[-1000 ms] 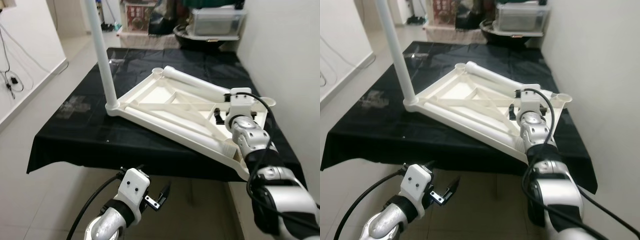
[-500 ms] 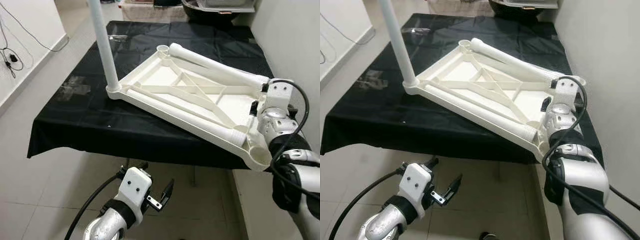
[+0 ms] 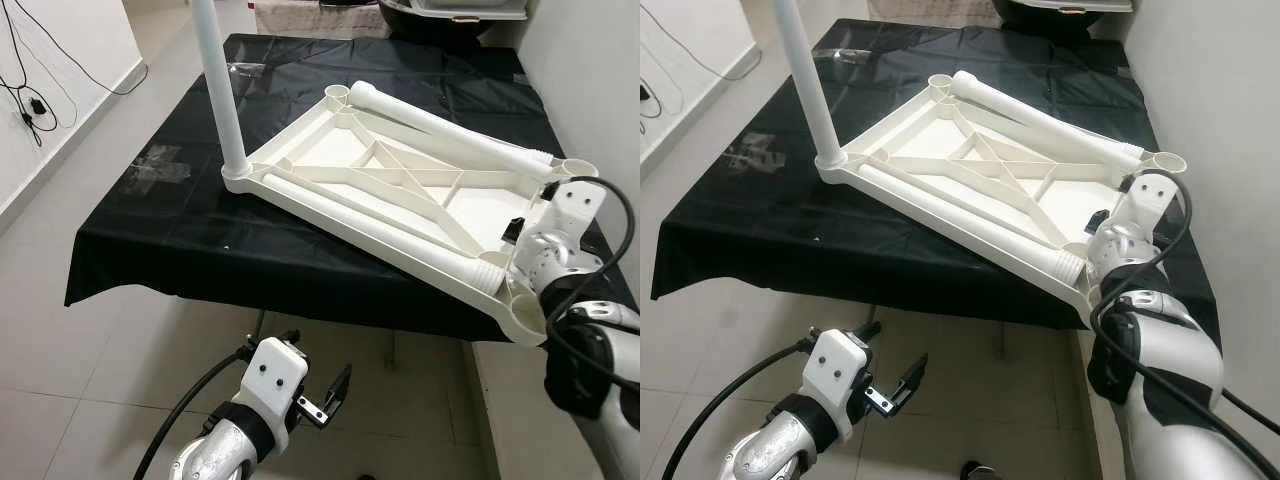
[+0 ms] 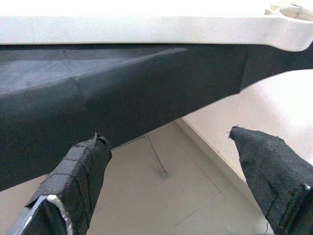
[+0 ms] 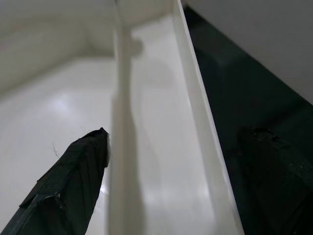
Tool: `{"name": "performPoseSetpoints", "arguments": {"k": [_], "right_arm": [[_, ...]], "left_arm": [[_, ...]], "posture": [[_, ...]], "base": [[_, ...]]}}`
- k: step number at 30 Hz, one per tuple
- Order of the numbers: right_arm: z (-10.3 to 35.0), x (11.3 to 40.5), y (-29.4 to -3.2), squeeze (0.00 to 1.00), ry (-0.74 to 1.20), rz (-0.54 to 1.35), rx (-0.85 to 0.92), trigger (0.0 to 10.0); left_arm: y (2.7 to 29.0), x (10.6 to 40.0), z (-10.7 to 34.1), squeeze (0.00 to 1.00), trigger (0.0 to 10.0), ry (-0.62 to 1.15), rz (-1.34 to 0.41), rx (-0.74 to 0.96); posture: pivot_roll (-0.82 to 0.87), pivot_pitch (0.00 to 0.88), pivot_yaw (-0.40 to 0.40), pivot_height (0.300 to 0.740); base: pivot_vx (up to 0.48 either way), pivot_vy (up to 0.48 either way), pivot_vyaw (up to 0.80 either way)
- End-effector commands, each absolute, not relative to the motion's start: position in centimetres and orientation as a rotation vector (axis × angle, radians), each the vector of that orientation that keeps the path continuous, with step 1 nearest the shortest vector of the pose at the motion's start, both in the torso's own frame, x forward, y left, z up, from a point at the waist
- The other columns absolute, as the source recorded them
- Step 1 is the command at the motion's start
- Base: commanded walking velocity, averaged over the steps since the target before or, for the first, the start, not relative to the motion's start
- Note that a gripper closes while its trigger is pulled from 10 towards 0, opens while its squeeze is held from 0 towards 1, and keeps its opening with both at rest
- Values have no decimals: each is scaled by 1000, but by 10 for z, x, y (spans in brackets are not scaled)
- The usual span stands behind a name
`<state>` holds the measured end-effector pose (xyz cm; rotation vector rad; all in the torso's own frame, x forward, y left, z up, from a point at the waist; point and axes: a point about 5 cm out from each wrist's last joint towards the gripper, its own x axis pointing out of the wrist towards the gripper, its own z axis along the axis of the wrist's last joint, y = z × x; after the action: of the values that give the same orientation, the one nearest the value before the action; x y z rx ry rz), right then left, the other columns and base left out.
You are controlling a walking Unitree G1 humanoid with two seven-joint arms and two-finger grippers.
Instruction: Building children table
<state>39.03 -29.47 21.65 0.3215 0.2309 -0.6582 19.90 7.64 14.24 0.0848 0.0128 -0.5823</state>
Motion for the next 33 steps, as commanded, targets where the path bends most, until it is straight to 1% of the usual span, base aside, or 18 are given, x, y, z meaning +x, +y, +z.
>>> {"name": "performPoseSetpoints", "arguments": {"k": [1,9,10,12,13,16,17,19,23,25,28,33], "right_arm": [[230,395,-293,0,170,-606,369,10000],[245,396,-295,0,104,-622,376,10000],[246,394,-300,0,100,-659,335,10000],[246,394,-300,0,100,-659,335,10000],[243,388,-310,0,122,-731,218,10000],[243,388,-310,0,122,-731,218,10000],[234,384,-315,0,173,-756,142,10000],[234,384,-315,0,173,-756,142,10000],[208,385,-302,0,321,-649,111,10000],[201,386,-297,0,363,-619,141,10000],[197,386,-293,0,393,-591,160,10000],[194,386,-292,0,404,-596,155,10000]], "left_arm": [[75,196,140,0,10000,35,-598,88],[74,196,138,0,10000,43,-609,92],[73,196,138,0,10000,43,-612,94],[73,196,138,0,10000,43,-612,94],[73,196,137,0,10000,43,-616,95],[73,196,137,0,10000,43,-616,95],[73,196,138,0,10000,43,-617,96],[73,196,138,0,10000,43,-617,96],[73,197,138,0,10000,44,-618,98],[73,198,138,0,10000,44,-616,99],[74,198,138,0,10000,42,-613,98],[73,198,138,0,10000,40,-611,99]], "posture": [[110,211,-26,740],[109,198,-27,740],[109,198,-27,740],[109,198,-27,740],[105,196,-28,740],[105,196,-28,740],[102,200,-25,740],[102,200,-25,740],[98,207,-24,740],[99,211,-28,740],[96,214,-28,740],[94,216,-30,740]], "base": [[0,0,0],[0,0,0],[0,0,0],[0,0,0],[0,0,0],[0,0,0],[0,0,0],[0,0,0],[0,0,0],[0,0,0],[0,0,0],[0,0,0]]}}
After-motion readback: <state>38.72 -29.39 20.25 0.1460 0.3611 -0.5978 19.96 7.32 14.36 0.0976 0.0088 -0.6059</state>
